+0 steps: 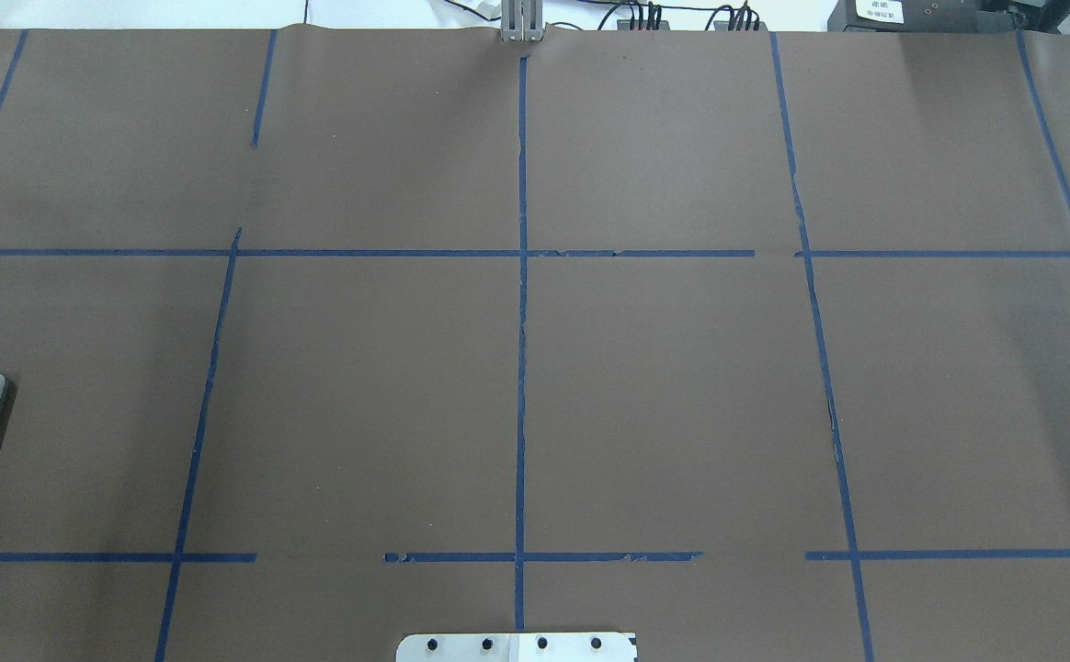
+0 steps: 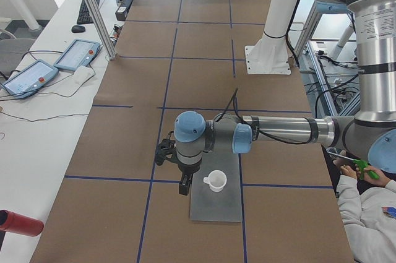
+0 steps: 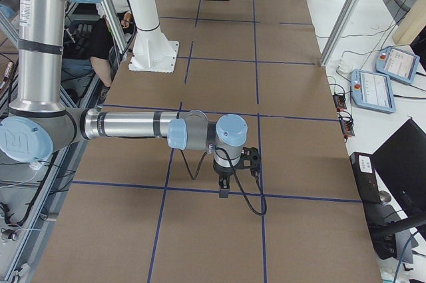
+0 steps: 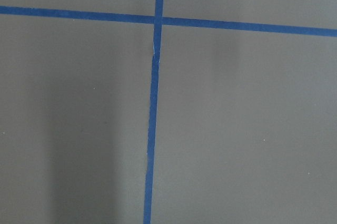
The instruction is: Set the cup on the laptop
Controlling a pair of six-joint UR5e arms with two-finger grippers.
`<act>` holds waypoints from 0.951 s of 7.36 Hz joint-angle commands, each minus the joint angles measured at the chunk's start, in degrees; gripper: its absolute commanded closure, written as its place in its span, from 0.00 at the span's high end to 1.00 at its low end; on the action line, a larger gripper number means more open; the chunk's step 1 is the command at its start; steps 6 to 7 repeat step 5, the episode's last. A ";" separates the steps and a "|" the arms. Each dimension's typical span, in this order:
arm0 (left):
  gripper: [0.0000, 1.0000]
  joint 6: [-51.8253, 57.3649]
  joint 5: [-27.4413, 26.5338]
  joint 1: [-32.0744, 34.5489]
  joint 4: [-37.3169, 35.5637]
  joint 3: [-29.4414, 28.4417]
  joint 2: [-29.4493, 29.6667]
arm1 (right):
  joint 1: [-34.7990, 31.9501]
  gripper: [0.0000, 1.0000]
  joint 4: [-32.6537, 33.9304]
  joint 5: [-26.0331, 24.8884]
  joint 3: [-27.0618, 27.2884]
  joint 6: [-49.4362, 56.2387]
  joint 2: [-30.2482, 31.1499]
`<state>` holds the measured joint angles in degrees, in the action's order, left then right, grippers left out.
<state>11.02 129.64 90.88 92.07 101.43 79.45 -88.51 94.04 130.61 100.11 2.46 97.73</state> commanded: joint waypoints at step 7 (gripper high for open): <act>1.00 -0.03 -0.43 -0.09 -0.05 0.00 0.00 | 0.00 1.00 -0.09 0.08 0.00 0.00 0.00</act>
